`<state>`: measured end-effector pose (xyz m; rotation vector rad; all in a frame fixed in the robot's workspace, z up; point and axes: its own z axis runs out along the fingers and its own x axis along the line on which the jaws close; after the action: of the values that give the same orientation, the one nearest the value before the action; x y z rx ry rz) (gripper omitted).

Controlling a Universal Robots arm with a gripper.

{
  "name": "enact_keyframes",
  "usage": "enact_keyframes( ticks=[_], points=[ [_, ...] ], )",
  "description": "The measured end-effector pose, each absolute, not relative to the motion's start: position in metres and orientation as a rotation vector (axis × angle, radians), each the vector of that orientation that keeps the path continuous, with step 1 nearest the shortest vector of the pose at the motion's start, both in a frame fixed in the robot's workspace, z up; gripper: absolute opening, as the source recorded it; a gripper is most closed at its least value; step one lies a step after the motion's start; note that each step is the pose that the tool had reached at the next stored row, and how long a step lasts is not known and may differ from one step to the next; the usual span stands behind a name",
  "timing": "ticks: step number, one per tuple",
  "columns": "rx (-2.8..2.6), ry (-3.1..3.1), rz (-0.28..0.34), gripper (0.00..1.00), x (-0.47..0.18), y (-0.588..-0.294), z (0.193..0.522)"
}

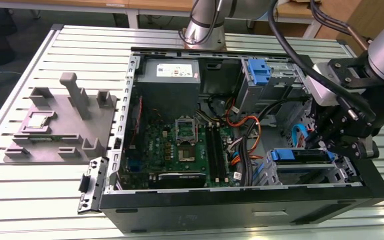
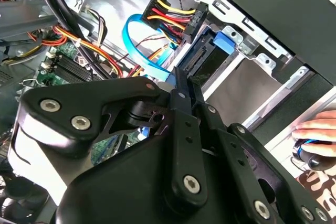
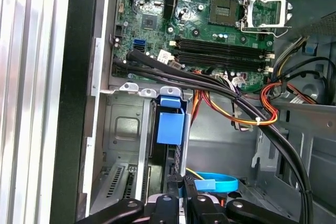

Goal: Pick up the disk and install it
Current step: 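Insert the first disk wire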

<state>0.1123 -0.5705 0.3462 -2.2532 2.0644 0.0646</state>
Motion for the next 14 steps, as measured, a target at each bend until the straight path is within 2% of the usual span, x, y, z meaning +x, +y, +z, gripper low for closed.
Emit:
enact_keyframes(
  ticks=[14],
  points=[
    [-2.240, 2.035, 0.036, 0.16, 0.1071, -0.5736, 0.3424]
  ],
)
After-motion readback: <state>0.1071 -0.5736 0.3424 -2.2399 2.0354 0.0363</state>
